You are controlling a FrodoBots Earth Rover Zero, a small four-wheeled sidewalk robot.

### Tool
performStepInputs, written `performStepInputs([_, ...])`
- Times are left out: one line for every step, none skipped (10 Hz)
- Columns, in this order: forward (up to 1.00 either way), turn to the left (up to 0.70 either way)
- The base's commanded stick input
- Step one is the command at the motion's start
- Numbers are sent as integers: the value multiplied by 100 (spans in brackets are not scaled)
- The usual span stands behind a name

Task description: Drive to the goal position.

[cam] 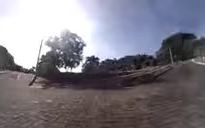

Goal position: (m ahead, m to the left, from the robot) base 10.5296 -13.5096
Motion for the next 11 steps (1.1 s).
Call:
performStepInputs([0, -45])
performStepInputs([0, -45])
performStepInputs([0, -45])
performStepInputs([0, -45])
performStepInputs([0, -45])
performStepInputs([0, -45])
performStepInputs([0, -45])
performStepInputs([0, -45])
performStepInputs([80, -31])
performStepInputs([100, -27])
performStepInputs([100, -27])
